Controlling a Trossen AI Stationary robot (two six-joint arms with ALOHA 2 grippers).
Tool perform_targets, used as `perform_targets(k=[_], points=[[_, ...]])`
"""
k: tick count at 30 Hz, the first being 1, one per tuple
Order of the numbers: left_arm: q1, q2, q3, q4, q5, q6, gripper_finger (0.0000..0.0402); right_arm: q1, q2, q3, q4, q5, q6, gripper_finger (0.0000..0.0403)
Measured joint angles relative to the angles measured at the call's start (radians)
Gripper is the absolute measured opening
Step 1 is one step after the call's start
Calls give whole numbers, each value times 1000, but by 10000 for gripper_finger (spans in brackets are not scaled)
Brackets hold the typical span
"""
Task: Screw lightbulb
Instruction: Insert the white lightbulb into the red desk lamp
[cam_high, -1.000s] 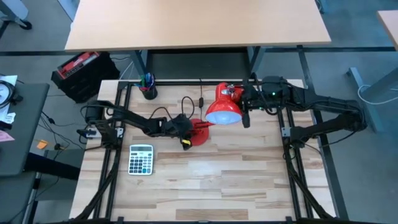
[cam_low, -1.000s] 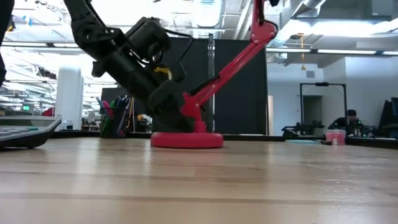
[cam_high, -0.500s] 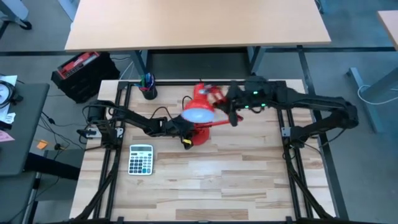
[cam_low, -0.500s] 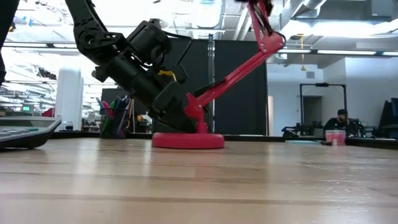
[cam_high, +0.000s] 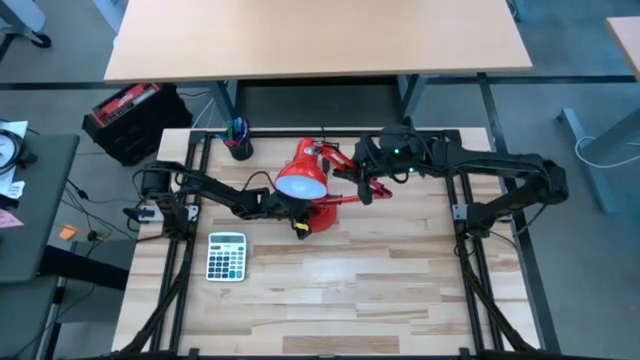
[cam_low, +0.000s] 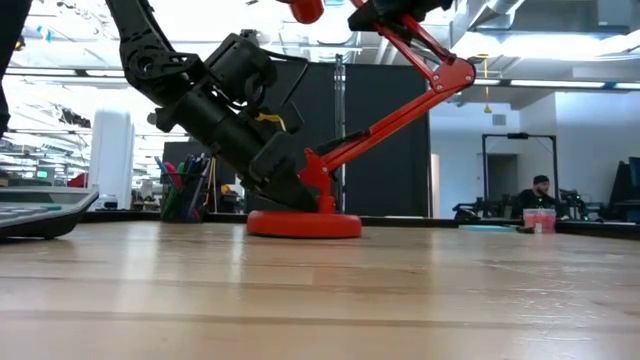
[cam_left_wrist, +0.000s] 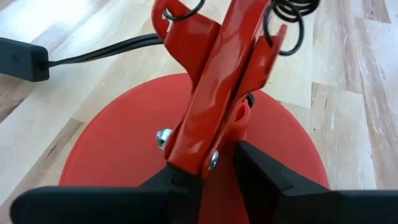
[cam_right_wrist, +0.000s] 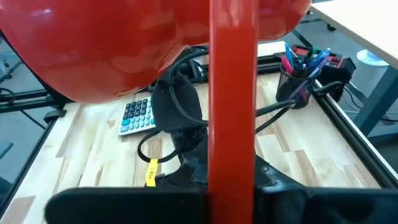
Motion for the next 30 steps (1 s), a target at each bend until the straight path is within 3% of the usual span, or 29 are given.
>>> perform_targets(k=[5, 12, 17, 30], points=[[0, -3, 0, 14, 0, -9, 81, 8, -56, -12, -10, -3, 10, 47], [-3, -60, 0, -27, 7, -16, 82, 8, -140, -17, -28, -18, 31, 179], [-5, -121, -4, -100, 6, -13, 96, 8, -154, -17, -20, -11, 17, 241], [-5, -255, -3, -253, -7, -15, 130, 21, -158, 19, 60, -1, -77, 255]])
